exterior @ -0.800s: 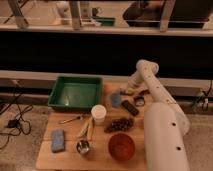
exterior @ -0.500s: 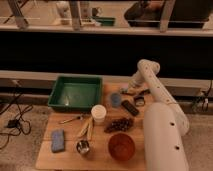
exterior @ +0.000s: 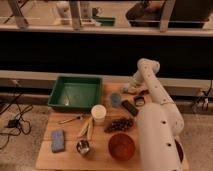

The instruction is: Wipe table surface with towel

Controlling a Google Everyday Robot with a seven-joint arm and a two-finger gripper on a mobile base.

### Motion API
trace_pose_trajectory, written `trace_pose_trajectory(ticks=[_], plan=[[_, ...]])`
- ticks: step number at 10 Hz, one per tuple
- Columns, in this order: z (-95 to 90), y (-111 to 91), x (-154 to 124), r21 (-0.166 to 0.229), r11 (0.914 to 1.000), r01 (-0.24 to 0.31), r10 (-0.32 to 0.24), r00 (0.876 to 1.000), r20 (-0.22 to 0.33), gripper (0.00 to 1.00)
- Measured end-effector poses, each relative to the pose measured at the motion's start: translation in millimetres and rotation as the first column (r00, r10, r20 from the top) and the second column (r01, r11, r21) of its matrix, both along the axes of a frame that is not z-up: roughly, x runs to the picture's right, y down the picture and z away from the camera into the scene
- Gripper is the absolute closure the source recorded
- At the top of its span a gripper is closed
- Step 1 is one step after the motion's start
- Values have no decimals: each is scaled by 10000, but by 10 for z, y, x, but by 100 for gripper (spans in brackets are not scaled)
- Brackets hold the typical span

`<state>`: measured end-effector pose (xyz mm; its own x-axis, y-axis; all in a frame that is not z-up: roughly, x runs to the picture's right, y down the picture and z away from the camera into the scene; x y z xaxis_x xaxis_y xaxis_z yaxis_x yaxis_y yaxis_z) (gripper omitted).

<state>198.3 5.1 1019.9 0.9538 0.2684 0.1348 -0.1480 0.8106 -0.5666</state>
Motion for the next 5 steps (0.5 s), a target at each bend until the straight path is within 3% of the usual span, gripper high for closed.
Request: trace_pose_trajectory(ticks=[5], plan=[[60,14,-81,-100,9998,173,-173,9999,-2,100]])
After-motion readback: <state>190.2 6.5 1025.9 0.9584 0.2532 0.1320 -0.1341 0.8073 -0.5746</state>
